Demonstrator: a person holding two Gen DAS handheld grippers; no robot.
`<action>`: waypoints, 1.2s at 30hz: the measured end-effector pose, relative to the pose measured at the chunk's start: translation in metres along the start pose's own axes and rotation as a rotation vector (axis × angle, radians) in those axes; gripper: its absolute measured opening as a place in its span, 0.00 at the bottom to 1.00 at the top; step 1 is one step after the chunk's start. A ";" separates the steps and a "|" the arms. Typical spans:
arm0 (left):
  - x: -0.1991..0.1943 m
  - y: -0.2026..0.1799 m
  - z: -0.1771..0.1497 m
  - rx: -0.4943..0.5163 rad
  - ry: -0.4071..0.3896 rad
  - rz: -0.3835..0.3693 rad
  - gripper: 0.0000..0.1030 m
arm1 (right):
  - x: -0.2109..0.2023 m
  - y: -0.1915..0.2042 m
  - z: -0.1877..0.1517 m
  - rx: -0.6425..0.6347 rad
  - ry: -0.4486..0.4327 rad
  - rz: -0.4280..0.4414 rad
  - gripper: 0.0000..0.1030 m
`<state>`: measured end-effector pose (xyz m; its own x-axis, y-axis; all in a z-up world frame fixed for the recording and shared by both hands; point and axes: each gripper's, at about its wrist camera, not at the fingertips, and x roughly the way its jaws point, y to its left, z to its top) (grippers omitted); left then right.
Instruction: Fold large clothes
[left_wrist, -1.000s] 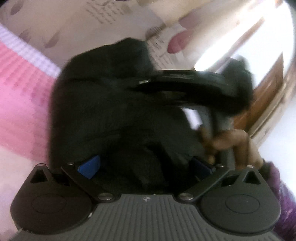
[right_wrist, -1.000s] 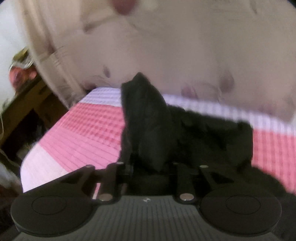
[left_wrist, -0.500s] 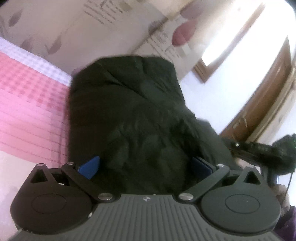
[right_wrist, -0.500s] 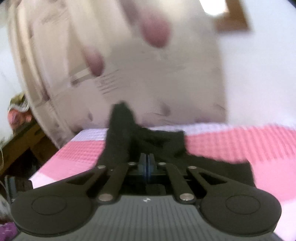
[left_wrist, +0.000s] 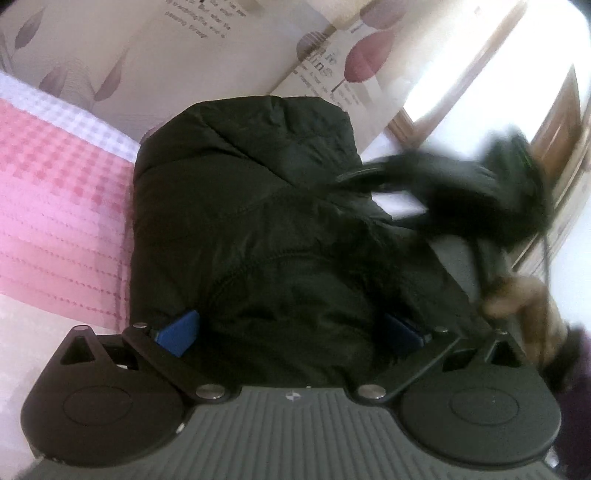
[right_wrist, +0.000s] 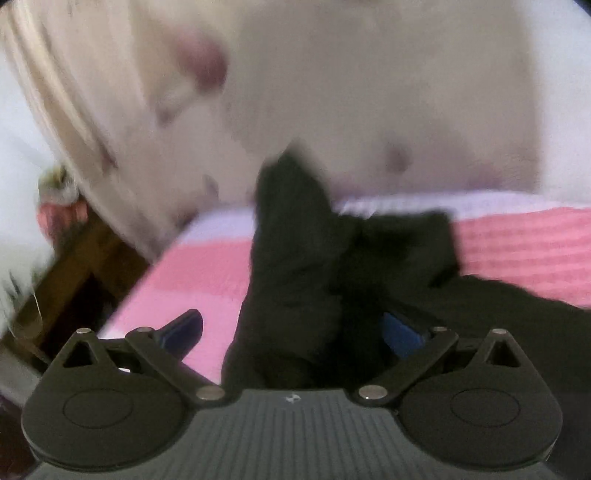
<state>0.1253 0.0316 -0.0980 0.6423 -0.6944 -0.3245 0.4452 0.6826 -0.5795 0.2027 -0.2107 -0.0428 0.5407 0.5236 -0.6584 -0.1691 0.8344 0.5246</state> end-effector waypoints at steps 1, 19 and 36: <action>-0.003 -0.001 0.002 0.010 0.005 0.025 1.00 | 0.019 0.014 0.000 -0.071 0.038 -0.027 0.42; 0.045 -0.051 -0.007 0.172 0.133 0.018 1.00 | -0.165 -0.080 -0.132 0.117 -0.367 -0.152 0.17; 0.051 -0.052 -0.018 0.148 0.161 0.032 1.00 | -0.190 -0.140 -0.212 0.537 -0.318 -0.196 1.00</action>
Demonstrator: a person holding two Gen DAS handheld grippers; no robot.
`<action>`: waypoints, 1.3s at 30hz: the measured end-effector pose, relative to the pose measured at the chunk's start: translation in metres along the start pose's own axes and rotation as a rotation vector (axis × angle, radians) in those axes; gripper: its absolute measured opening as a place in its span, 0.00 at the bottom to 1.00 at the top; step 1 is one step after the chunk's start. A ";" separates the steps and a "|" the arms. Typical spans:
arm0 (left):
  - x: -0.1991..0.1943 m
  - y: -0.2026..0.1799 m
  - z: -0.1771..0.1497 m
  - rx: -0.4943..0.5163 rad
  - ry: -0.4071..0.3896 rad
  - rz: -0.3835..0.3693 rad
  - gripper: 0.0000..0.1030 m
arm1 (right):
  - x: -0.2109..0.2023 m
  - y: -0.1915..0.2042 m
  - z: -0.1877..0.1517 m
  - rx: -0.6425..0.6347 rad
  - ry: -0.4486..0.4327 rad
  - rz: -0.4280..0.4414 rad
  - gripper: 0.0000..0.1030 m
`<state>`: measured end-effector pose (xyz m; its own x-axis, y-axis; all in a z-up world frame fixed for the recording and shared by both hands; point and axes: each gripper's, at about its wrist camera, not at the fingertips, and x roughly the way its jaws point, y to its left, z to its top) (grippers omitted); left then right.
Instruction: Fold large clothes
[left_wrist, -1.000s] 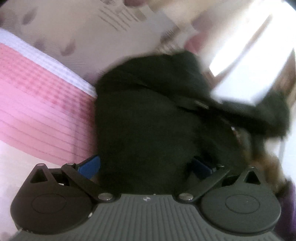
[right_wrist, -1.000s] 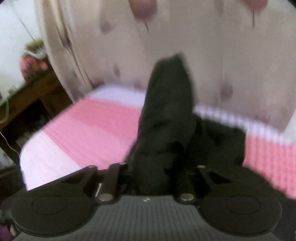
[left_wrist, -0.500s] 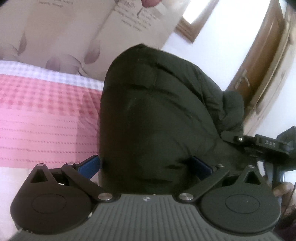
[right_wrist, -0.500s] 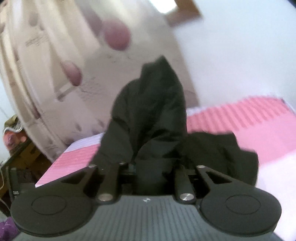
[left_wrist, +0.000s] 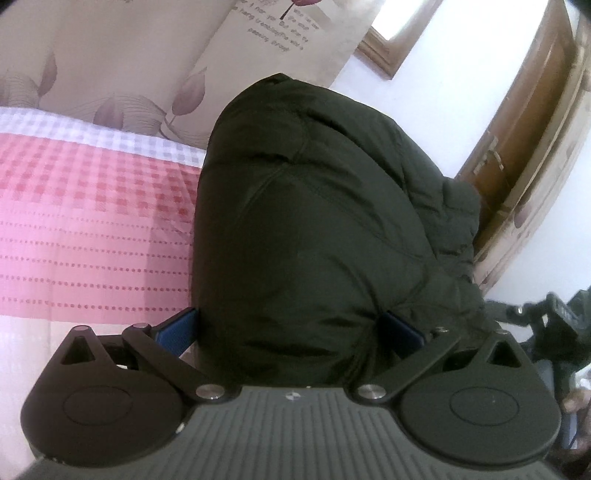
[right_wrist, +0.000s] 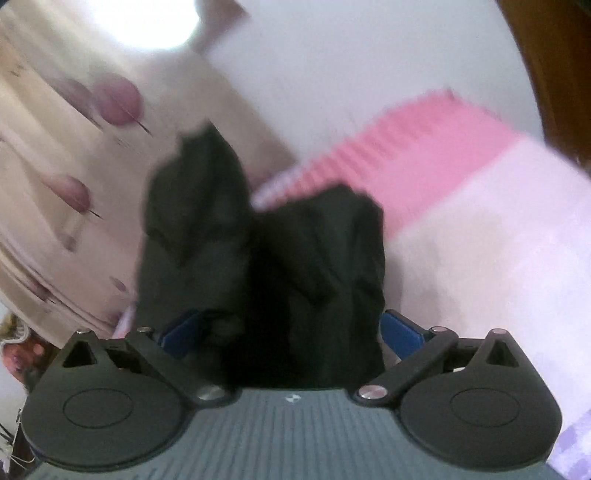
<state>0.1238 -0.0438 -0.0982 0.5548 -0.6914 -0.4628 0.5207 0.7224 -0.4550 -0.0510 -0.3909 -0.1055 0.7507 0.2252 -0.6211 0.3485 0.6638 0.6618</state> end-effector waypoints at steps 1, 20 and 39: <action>0.000 0.001 -0.001 -0.007 0.001 0.000 1.00 | 0.006 0.000 0.000 0.022 0.017 0.026 1.00; 0.009 -0.001 0.000 -0.054 -0.002 0.025 1.00 | 0.093 0.011 0.054 -0.170 -0.013 0.159 0.23; 0.008 0.004 0.000 -0.088 0.014 0.040 1.00 | 0.065 0.051 0.009 -0.284 0.176 0.097 0.52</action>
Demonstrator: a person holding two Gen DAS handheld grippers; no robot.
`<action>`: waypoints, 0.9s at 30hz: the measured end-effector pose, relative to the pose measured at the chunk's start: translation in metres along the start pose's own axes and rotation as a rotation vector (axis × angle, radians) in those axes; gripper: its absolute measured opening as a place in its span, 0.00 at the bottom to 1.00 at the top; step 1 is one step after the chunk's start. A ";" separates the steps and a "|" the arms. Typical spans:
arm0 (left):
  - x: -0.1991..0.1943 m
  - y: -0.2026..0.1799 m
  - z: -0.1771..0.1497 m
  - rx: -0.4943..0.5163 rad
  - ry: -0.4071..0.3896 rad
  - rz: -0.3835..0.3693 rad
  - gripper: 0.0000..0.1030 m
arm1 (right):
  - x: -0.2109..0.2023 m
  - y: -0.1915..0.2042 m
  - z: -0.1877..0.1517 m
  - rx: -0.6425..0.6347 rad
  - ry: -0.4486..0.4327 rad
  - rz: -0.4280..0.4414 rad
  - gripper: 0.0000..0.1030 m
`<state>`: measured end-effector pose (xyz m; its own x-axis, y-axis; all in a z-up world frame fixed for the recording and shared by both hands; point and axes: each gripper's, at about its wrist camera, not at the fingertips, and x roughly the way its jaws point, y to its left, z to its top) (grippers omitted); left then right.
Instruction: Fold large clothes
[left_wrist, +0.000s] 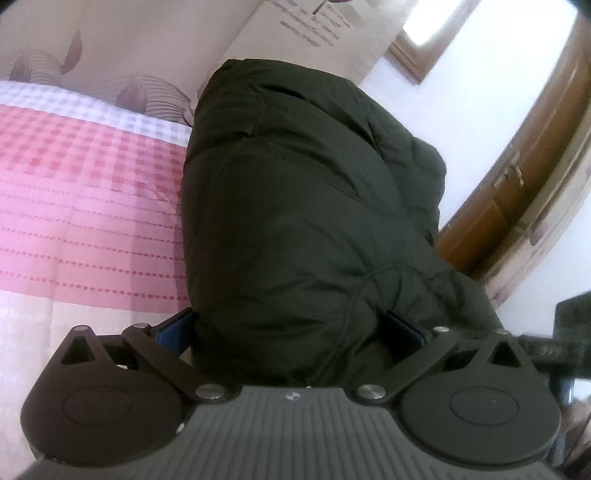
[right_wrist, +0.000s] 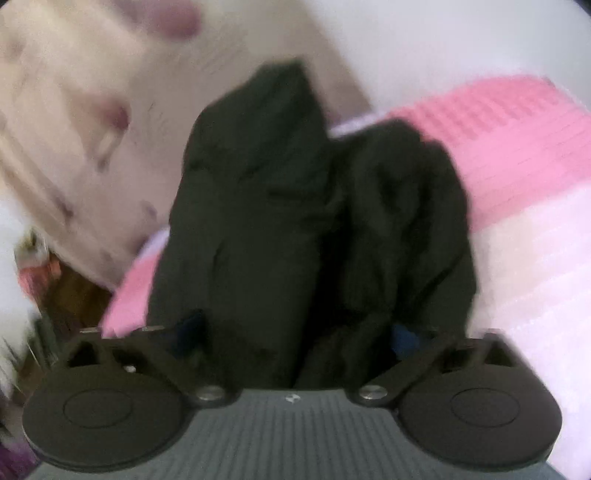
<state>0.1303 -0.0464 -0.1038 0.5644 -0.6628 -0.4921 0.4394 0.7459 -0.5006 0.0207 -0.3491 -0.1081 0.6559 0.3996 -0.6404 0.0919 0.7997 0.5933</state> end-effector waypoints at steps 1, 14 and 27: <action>-0.002 0.000 0.001 -0.011 0.001 -0.005 1.00 | 0.003 0.007 -0.002 -0.060 -0.008 -0.027 0.45; -0.023 -0.054 -0.008 0.203 -0.101 -0.028 1.00 | -0.026 -0.080 -0.051 0.245 -0.195 0.103 0.32; -0.008 -0.091 -0.003 0.275 -0.104 -0.255 0.62 | -0.025 -0.121 -0.078 0.500 -0.225 0.305 0.34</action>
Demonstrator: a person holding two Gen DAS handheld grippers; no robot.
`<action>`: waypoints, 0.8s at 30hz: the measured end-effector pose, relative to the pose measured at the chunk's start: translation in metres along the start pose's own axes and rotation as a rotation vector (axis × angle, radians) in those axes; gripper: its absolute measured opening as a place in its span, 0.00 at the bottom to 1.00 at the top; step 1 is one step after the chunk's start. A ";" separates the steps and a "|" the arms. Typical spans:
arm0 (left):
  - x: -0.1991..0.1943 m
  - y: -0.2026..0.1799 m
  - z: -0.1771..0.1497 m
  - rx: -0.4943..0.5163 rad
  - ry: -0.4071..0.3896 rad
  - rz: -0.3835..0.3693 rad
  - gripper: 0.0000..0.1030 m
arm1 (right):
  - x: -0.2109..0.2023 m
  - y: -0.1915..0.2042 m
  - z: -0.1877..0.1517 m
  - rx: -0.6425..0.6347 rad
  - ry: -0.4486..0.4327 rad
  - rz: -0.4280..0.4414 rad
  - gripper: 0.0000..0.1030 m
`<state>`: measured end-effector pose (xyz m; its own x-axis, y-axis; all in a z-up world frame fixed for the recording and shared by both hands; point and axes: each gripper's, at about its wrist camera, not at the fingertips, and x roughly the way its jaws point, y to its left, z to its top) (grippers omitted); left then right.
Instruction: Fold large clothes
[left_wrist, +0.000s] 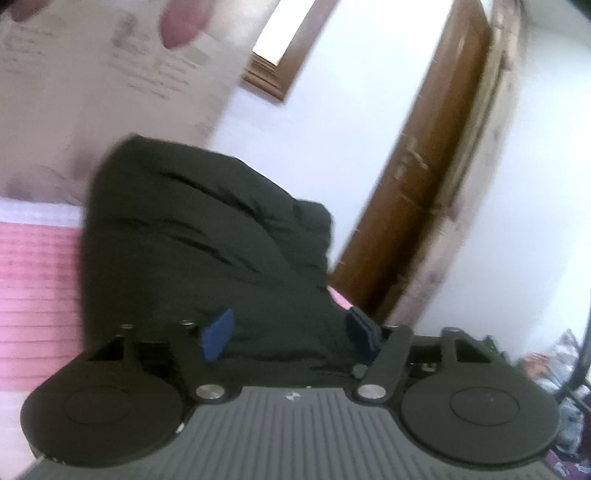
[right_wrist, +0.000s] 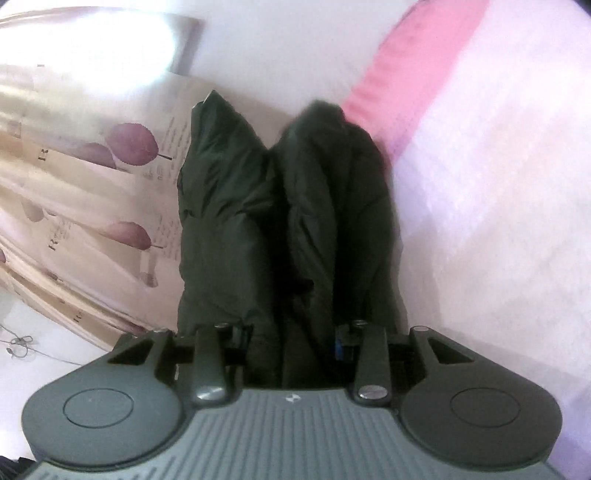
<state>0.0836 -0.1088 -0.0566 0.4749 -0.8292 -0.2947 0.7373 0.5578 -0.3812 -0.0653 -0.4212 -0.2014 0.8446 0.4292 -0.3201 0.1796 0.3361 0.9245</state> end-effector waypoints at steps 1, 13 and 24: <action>0.009 -0.002 -0.002 0.010 0.012 -0.011 0.62 | -0.001 -0.001 0.000 0.006 0.000 0.001 0.34; 0.051 -0.001 -0.030 0.027 0.121 -0.081 0.60 | -0.028 0.109 0.014 -0.532 -0.111 -0.393 0.54; 0.057 0.004 -0.028 0.008 0.124 -0.088 0.62 | 0.159 0.223 0.042 -1.160 0.086 -0.481 0.34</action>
<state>0.1000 -0.1532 -0.0998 0.3456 -0.8639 -0.3665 0.7775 0.4823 -0.4037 0.1303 -0.3130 -0.0380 0.7738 0.0973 -0.6260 -0.1254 0.9921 -0.0008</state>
